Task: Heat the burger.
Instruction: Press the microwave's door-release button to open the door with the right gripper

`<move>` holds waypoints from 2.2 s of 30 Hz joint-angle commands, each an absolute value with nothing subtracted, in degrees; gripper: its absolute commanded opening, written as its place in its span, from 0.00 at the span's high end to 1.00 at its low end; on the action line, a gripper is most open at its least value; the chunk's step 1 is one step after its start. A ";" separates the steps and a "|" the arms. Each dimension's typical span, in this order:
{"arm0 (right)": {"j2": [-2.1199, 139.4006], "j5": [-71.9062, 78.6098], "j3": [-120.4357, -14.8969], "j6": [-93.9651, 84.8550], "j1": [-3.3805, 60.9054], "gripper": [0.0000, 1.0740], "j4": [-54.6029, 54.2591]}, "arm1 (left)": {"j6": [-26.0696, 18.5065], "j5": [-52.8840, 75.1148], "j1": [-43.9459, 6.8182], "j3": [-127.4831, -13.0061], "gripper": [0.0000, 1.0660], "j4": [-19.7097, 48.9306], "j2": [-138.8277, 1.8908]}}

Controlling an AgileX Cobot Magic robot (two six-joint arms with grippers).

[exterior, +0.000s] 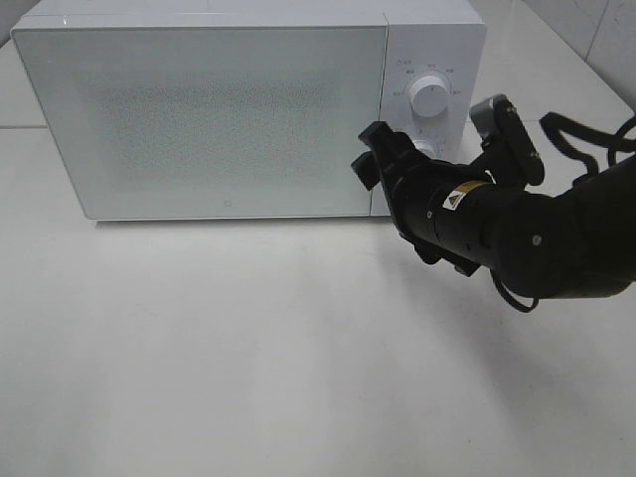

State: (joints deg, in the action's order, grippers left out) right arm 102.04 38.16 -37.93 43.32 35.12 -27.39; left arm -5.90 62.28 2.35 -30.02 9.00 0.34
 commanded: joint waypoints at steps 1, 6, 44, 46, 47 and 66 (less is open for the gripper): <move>98.89 31.51 -37.93 33.80 34.95 0.29 -25.90 | -5.96 61.65 2.23 -29.85 0.06 9.17 1.26; 92.88 18.11 -37.99 15.99 34.72 0.29 -25.90 | -5.96 61.65 2.23 -29.85 0.06 9.17 1.26; 40.34 -53.46 -44.98 0.97 34.89 0.29 -7.79 | -5.96 61.65 2.23 -29.85 0.06 9.17 1.26; 35.58 -54.72 -44.18 0.97 34.89 0.29 -7.05 | -5.96 61.65 2.23 -29.85 0.06 9.17 1.26; 35.58 -54.72 -44.18 0.97 34.89 0.29 -7.05 | -5.96 61.65 2.23 -29.85 0.06 9.17 1.26; 11.69 -53.92 -31.28 1.83 13.92 0.29 -4.76 | -5.96 61.65 2.23 -29.85 0.06 9.17 1.26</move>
State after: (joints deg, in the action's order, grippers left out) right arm 12.38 -54.83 -31.57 1.83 14.50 -4.98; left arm -5.90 62.28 2.35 -30.02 9.00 0.34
